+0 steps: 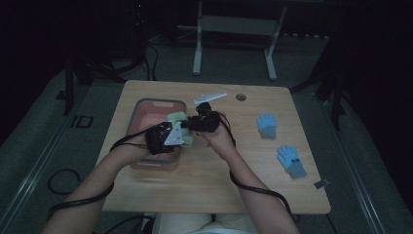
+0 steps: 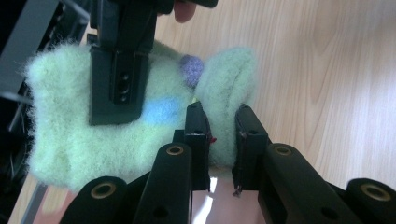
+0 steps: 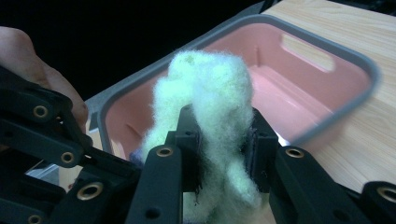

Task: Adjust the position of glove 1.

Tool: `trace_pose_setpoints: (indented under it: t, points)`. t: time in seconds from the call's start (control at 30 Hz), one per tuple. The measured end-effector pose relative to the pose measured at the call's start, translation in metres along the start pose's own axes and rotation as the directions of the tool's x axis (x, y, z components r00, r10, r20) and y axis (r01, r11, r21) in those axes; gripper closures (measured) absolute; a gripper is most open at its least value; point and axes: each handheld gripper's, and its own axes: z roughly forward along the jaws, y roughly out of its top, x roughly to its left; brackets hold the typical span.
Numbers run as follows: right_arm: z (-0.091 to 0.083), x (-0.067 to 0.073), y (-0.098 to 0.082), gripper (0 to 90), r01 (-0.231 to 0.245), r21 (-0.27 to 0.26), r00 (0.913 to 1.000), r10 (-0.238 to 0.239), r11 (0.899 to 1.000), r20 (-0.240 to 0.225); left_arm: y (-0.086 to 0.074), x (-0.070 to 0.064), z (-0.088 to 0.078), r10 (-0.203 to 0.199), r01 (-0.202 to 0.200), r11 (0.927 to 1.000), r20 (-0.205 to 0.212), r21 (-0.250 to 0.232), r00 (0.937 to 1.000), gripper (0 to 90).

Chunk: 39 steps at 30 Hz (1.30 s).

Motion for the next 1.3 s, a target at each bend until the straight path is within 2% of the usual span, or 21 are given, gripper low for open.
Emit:
trace_pose_setpoints:
  t: [0.1, 0.13, 0.17, 0.27, 0.4, 0.57, 0.6, 0.73, 0.77, 0.87, 0.9, 0.93, 1.07, 1.1, 1.13, 1.17, 1.2, 1.23, 1.27, 1.3]
  points:
    - [0.016, 0.005, 0.007, 72.1, -0.003, 0.001, 0.9999, 0.003, 1.000, -0.013, -0.015, 0.006, -0.005, 0.001, -0.001, 0.9998, 0.008, 0.021, 1.0000, 78.7]
    - [0.016, 0.005, 0.007, 72.1, -0.003, 0.001, 0.9999, 0.003, 1.000, -0.013, -0.015, 0.006, -0.005, 0.001, -0.001, 0.9998, 0.008, 0.021, 1.0000, 78.6]
    - [0.029, 0.007, 0.010, 72.0, -0.003, 0.014, 0.9998, 0.003, 1.000, -0.021, -0.026, 0.010, -0.006, 0.013, -0.014, 0.9994, 0.021, 0.032, 0.9997, 78.7]
    - [0.044, 0.007, 0.011, 72.0, -0.001, 0.032, 0.9997, 0.002, 0.999, -0.025, -0.040, 0.015, -0.004, 0.025, -0.027, 0.9989, 0.040, 0.038, 0.9989, 78.6]
    - [0.059, 0.006, 0.010, 71.9, -0.014, 0.039, 0.9994, 0.016, 0.999, -0.030, -0.055, 0.019, 0.003, 0.003, -0.006, 0.9991, 0.064, 0.043, 0.9979, 78.6]
    - [0.072, 0.002, 0.003, 71.2, -0.023, 0.074, 0.9997, 0.023, 0.997, -0.001, -0.064, 0.020, 0.019, -0.026, 0.021, 0.9985, 0.096, 0.050, 0.9950, 78.6]
    - [0.074, 0.002, 0.002, 70.8, -0.022, 0.080, 0.9997, 0.021, 0.997, 0.009, -0.066, 0.021, 0.024, -0.042, 0.036, 0.9979, 0.112, 0.055, 0.9928, 78.6]
    - [0.078, -0.002, -0.002, 65.8, -0.031, 0.117, 0.9992, 0.028, 0.993, 0.027, -0.069, 0.022, 0.034, -0.039, 0.029, 0.9967, 0.139, 0.076, 0.9895, 78.3]
    - [0.081, -0.005, -0.004, 60.6, -0.038, 0.148, 0.9983, 0.030, 0.988, 0.050, -0.070, 0.023, 0.044, -0.037, 0.020, 0.9946, 0.171, 0.102, 0.9846, 78.2]
    - [0.081, -0.008, -0.007, 55.2, -0.041, 0.154, 0.9974, 0.032, 0.987, 0.065, -0.073, 0.022, 0.059, -0.008, -0.025, 0.9880, 0.208, 0.153, 0.9780, 77.7]
    - [0.080, -0.010, -0.007, 54.6, -0.046, 0.155, 0.9971, 0.036, 0.987, 0.067, -0.073, 0.021, 0.060, -0.006, -0.028, 0.9876, 0.214, 0.155, 0.9769, 77.1]
    - [0.079, -0.010, -0.008, 54.1, -0.044, 0.155, 0.9971, 0.033, 0.987, 0.069, -0.073, 0.022, 0.063, -0.014, -0.025, 0.9866, 0.236, 0.161, 0.9716, 76.7]
    - [0.072, -0.012, -0.010, 49.6, -0.048, 0.138, 0.9964, 0.038, 0.989, 0.076, -0.072, 0.022, 0.066, -0.026, -0.017, 0.9875, 0.266, 0.157, 0.9636, 72.7]
    - [0.068, -0.013, -0.010, 48.9, -0.052, 0.126, 0.9961, 0.042, 0.991, 0.078, -0.072, 0.022, 0.065, -0.029, -0.015, 0.9868, 0.265, 0.161, 0.9638, 68.9]
    - [0.066, -0.014, -0.010, 48.6, -0.052, 0.117, 0.9960, 0.043, 0.992, 0.078, -0.072, 0.023, 0.064, -0.047, 0.003, 0.9869, 0.267, 0.161, 0.9626, 66.2]
    - [0.062, -0.015, -0.010, 48.2, -0.057, 0.105, 0.9961, 0.050, 0.993, 0.072, -0.072, 0.023, 0.063, -0.055, 0.014, 0.9863, 0.245, 0.164, 0.9679, 59.1]
    - [0.060, -0.015, -0.010, 47.5, -0.059, 0.097, 0.9961, 0.052, 0.994, 0.072, -0.071, 0.023, 0.061, -0.054, 0.019, 0.9850, 0.204, 0.171, 0.9775, 55.8]
    - [0.056, -0.016, -0.011, 47.1, -0.059, 0.086, 0.9961, 0.054, 0.995, 0.070, -0.071, 0.024, 0.059, -0.065, 0.033, 0.9849, 0.190, 0.170, 0.9797, 50.8]
    - [0.053, -0.016, -0.011, 46.9, -0.062, 0.082, 0.9961, 0.057, 0.995, 0.068, -0.071, 0.026, 0.055, -0.092, 0.063, 0.9856, 0.183, 0.157, 0.9788, 48.2]
    - [0.049, -0.016, -0.011, 45.6, -0.062, 0.072, 0.9962, 0.058, 0.995, 0.065, -0.071, 0.026, 0.053, -0.101, 0.076, 0.9859, 0.171, 0.149, 0.9801, 39.3]
